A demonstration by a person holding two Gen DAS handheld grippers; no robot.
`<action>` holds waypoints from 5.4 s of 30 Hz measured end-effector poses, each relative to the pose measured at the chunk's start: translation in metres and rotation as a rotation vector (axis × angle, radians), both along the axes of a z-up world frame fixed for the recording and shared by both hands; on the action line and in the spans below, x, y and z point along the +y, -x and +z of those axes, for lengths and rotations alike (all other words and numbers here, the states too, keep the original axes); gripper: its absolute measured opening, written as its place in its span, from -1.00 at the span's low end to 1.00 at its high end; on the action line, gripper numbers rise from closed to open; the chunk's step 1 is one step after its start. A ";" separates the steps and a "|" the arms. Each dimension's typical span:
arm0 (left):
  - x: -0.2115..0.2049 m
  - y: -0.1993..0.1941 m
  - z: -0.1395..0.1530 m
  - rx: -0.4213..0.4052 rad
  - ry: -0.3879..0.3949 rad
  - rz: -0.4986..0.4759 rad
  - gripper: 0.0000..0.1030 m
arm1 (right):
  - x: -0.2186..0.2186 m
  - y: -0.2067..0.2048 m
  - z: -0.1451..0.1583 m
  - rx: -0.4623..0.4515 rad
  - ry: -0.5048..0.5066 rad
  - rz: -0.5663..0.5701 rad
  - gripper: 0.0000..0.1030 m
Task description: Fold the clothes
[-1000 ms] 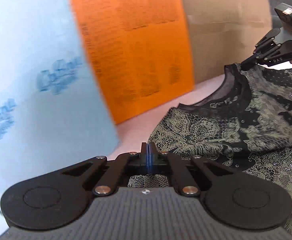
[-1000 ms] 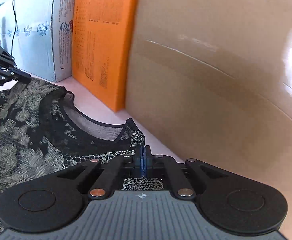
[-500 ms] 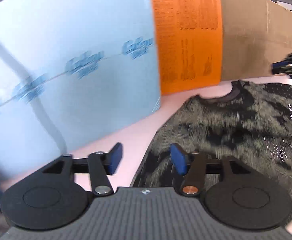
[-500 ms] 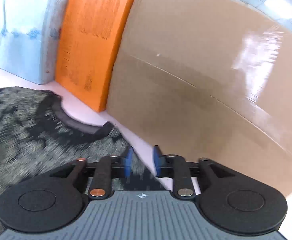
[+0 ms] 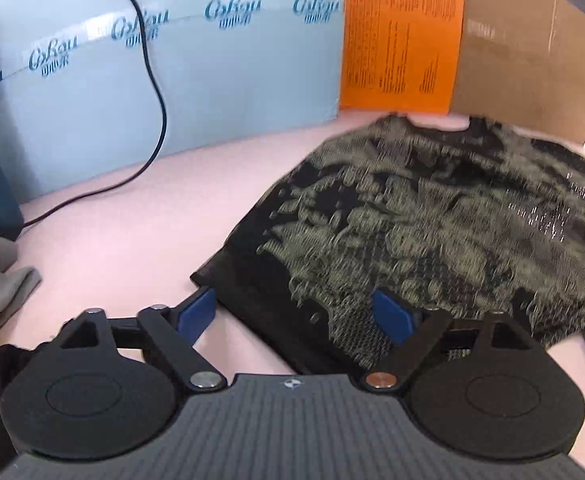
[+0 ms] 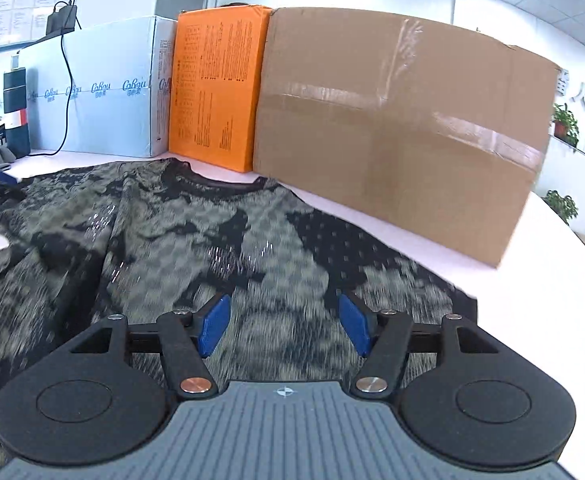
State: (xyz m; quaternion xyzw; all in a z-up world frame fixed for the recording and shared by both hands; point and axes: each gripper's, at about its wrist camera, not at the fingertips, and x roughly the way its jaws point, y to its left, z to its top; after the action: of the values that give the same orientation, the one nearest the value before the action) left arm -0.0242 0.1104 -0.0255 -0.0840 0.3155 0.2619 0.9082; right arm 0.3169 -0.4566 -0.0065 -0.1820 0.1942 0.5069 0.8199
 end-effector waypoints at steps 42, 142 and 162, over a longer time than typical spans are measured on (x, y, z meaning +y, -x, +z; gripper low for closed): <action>-0.055 0.016 0.016 -0.286 -0.030 -0.028 0.67 | 0.025 -0.167 -0.043 0.199 0.042 -0.296 0.49; -0.181 0.222 0.070 -0.280 -0.041 -0.307 -0.96 | -0.202 0.178 0.047 0.316 -0.330 0.027 -0.95; -0.185 0.241 0.016 -0.237 0.055 -0.320 0.61 | -0.243 0.175 -0.027 0.393 -0.298 -0.203 -0.11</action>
State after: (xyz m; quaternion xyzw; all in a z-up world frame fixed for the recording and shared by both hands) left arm -0.2647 -0.0742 -0.0095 -0.0879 0.2226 0.0938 0.9664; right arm 0.1420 -0.6991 -0.0339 0.0630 0.2902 0.4706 0.8309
